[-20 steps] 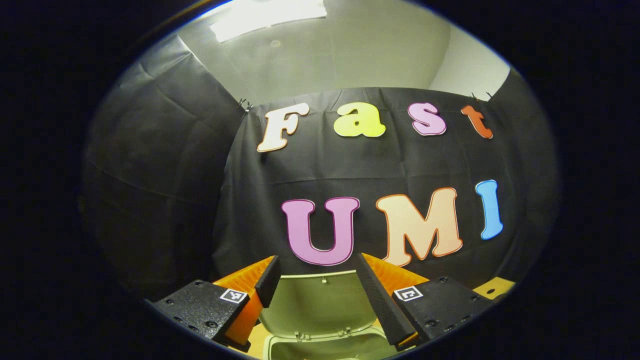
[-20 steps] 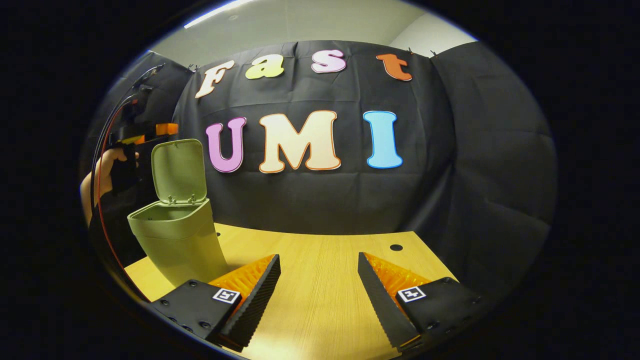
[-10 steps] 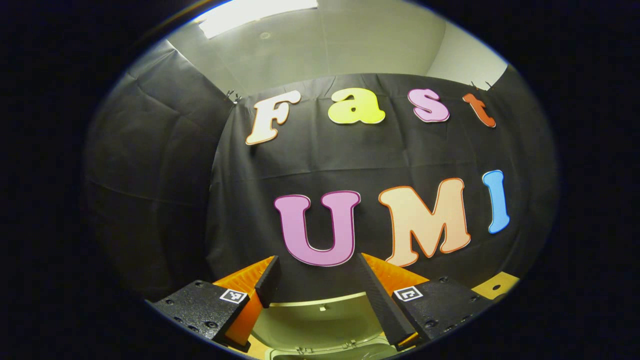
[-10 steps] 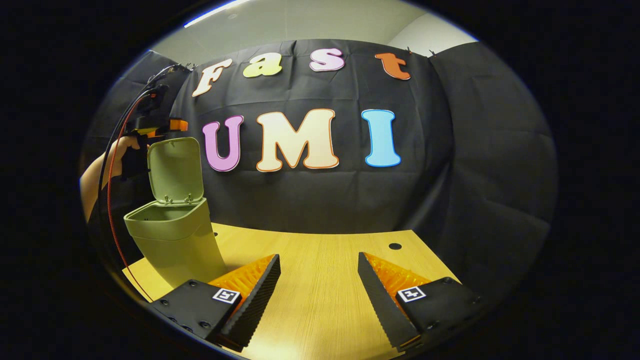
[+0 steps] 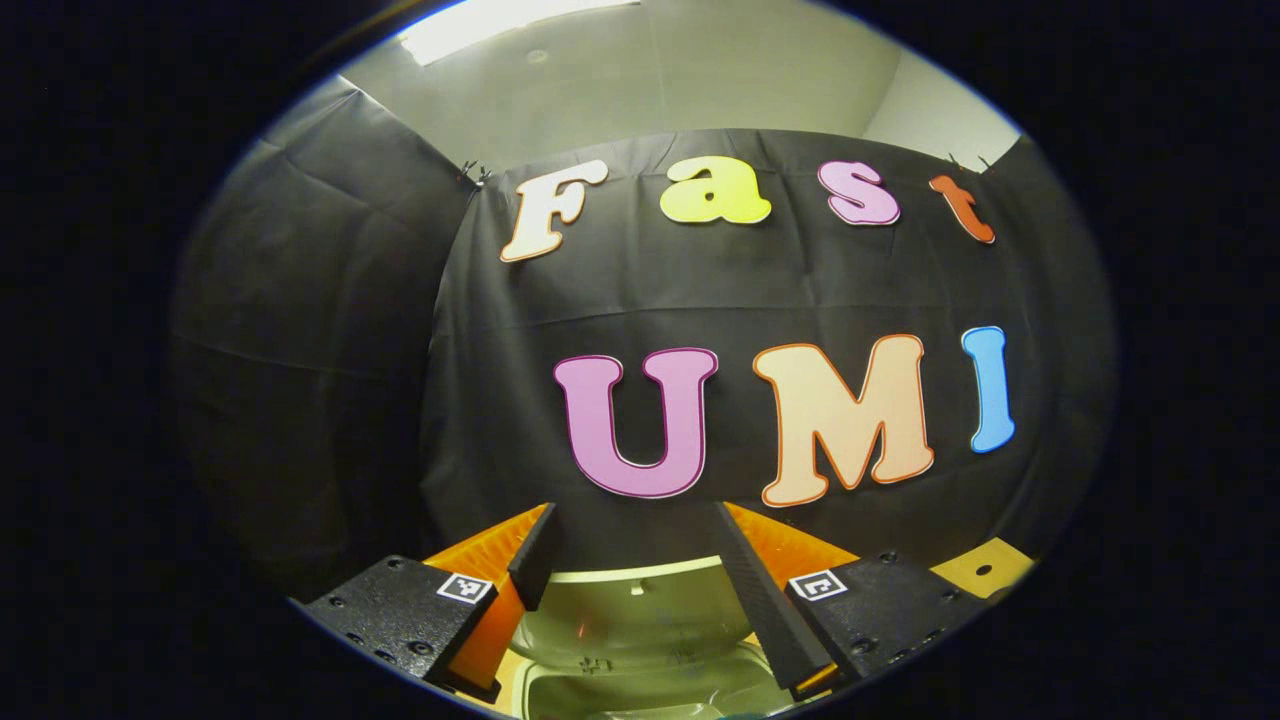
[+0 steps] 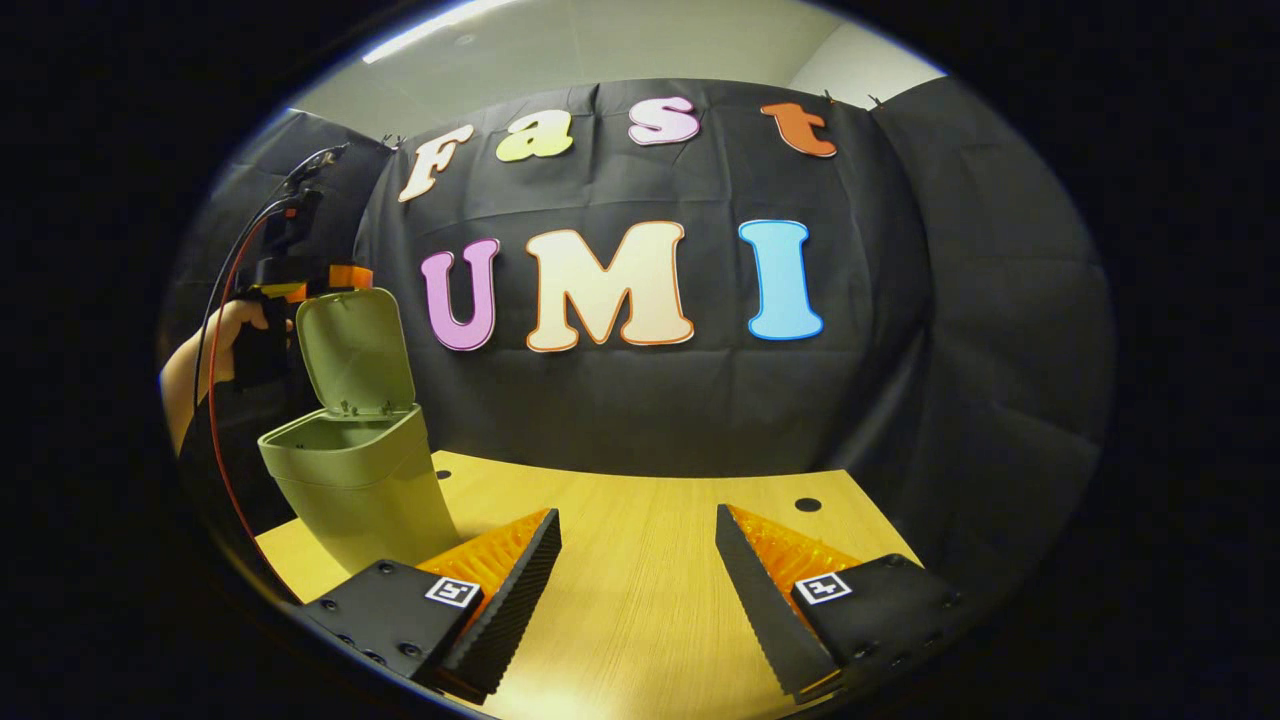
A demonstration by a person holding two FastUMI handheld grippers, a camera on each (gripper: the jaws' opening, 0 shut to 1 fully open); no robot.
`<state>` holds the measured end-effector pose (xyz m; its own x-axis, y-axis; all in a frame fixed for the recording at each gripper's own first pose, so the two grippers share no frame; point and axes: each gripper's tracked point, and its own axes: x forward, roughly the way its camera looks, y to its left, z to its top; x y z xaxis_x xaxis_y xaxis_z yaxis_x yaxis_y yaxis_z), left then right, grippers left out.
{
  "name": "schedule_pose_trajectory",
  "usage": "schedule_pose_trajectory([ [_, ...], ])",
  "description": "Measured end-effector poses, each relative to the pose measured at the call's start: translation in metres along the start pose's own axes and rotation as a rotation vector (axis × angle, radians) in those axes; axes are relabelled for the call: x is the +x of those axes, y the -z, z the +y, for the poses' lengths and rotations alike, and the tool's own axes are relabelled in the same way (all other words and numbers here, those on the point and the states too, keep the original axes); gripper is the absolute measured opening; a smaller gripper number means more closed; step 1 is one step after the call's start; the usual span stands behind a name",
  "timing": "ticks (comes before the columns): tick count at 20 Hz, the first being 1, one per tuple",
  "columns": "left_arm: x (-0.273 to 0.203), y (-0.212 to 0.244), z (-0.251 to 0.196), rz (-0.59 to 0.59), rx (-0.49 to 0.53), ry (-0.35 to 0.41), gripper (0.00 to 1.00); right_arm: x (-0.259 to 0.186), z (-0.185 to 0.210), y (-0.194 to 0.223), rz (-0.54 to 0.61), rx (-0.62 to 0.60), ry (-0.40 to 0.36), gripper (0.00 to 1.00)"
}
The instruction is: Press the lid of the desktop garbage bin to open it, pick up the crumpled paper on the desktop and throw it into the bin, then pick up the pop can on the desktop and drop it into the bin, and finally close the garbage bin lid.
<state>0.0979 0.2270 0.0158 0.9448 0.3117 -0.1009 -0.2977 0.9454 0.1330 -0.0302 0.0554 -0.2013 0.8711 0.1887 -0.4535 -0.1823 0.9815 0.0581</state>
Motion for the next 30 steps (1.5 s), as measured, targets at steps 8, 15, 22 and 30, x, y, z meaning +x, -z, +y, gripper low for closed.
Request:
schedule_pose_trajectory([
  [8,-0.055,0.025,-0.01,0.048,-0.024,-0.005,0.92,0.012,-0.007,0.002,0.015,-0.014,-0.065,0.98],
  [15,-0.088,0.058,-0.016,0.101,-0.042,-0.005,0.91,0.015,-0.001,0.007,0.028,-0.023,-0.091,0.98],
  [22,-0.109,0.117,-0.028,0.232,-0.097,0.004,0.93,0.013,0.004,0.014,0.045,-0.037,-0.098,0.98],
  [30,-0.121,0.152,-0.035,0.293,-0.065,0.018,0.94,0.012,0.016,0.022,0.065,-0.041,-0.112,0.98],
])
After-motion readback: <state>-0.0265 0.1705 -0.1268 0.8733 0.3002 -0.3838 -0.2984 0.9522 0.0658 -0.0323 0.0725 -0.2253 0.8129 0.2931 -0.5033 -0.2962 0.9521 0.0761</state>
